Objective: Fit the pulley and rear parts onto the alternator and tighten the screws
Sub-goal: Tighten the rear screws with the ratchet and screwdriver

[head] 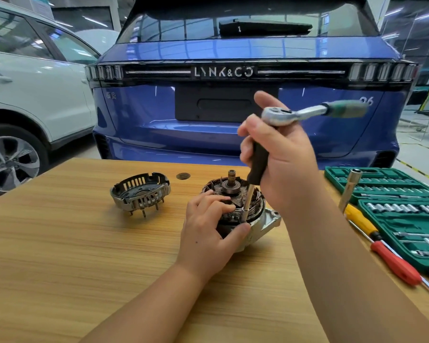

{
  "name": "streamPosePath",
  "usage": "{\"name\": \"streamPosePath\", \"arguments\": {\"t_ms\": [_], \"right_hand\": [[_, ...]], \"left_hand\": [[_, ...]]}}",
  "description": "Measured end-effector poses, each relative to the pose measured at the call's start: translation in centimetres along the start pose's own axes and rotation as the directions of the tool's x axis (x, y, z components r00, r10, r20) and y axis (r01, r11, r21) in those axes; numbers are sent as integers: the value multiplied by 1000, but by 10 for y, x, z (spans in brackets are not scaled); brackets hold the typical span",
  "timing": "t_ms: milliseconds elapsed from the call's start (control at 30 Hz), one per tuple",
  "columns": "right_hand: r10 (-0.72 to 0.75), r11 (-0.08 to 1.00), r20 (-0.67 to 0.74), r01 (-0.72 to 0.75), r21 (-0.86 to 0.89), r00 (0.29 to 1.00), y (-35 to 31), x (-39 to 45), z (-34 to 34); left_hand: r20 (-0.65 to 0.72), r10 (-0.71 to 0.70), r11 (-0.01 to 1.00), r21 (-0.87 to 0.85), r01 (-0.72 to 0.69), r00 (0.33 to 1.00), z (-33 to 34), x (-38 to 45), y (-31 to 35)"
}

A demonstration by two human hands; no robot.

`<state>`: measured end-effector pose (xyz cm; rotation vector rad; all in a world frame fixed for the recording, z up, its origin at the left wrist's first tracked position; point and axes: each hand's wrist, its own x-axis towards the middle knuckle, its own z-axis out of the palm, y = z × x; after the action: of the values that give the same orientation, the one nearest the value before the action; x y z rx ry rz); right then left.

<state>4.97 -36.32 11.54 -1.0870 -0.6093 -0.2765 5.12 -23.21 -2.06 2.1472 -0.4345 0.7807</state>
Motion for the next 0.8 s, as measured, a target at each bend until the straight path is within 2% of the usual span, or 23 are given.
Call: {"name": "streamPosePath", "arguments": {"t_ms": [67, 133, 200, 367, 433, 500, 567, 633, 667, 733, 800], "right_hand": [[-121, 989, 94, 128, -71, 988, 4, -1, 2], [-197, 971, 131, 212, -113, 972, 8, -1, 4], [-171, 983, 155, 179, -38, 973, 10, -1, 3], [-36, 981, 252, -14, 194, 967, 3, 1, -3], [3, 986, 196, -35, 161, 981, 0, 1, -2], [4, 999, 61, -6, 39, 998, -1, -1, 4], [-54, 990, -101, 41, -131, 993, -1, -3, 8], [-46, 983, -192, 10, -186, 980, -1, 0, 7], [2, 988, -175, -29, -153, 985, -1, 0, 5], [79, 996, -27, -80, -36, 996, -4, 1, 1], [33, 999, 121, -32, -8, 992, -2, 0, 0]], "left_hand": [[0, 1, 1000, -4, -1, 1000, 0, 0, 0], [8, -14, 1000, -12, 14, 1000, 1, 0, 1], [7, -28, 999, -26, 28, 1000, 0, 0, 2], [30, -78, 995, -59, 79, 997, -1, -2, 4], [10, -81, 995, -63, 82, 997, 0, -2, 5], [-13, -29, 999, -24, 29, 999, 1, -2, 3], [-18, -14, 1000, 1, 14, 1000, 2, -2, 3], [-19, -14, 1000, 0, 14, 1000, 2, -2, 3], [-14, -15, 1000, -1, 15, 1000, 1, -2, 2], [-15, -11, 1000, 1, 11, 1000, 1, -1, 2], [-23, -4, 1000, -6, 4, 1000, 1, 0, 2]]}}
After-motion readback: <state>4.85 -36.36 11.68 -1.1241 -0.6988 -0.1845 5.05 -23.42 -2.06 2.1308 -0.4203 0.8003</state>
